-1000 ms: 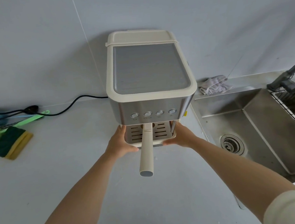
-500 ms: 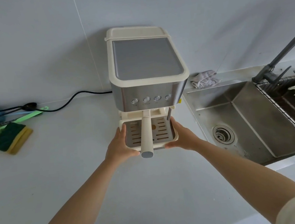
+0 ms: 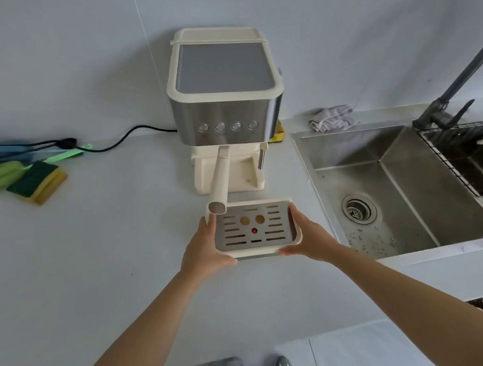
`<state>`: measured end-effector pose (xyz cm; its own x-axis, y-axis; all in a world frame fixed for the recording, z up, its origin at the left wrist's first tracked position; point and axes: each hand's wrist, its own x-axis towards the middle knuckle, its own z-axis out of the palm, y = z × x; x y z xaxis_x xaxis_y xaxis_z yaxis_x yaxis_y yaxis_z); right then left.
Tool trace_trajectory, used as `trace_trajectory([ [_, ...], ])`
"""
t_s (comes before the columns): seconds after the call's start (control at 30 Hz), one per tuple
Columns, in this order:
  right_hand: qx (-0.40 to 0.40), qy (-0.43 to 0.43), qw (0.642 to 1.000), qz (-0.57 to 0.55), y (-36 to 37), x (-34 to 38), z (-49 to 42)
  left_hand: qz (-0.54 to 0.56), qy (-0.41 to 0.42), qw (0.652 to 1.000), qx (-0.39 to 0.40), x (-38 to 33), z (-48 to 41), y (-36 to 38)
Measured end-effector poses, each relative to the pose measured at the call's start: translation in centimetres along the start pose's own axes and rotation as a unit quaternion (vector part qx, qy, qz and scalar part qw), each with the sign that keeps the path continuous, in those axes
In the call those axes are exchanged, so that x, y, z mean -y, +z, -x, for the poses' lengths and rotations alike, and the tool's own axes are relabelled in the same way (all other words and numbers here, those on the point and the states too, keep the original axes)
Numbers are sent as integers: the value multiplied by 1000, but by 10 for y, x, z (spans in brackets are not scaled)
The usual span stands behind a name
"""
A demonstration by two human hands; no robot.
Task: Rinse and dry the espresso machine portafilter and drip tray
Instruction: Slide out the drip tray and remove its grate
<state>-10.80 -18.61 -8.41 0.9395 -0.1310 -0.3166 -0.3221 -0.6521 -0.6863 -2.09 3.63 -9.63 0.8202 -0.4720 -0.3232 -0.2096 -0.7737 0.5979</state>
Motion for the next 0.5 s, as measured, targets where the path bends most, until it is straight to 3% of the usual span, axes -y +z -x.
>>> trace_trajectory([
  [0.5, 54, -15, 998, 34, -5, -47, 67, -21, -70, 997, 14, -38, 77, 65],
])
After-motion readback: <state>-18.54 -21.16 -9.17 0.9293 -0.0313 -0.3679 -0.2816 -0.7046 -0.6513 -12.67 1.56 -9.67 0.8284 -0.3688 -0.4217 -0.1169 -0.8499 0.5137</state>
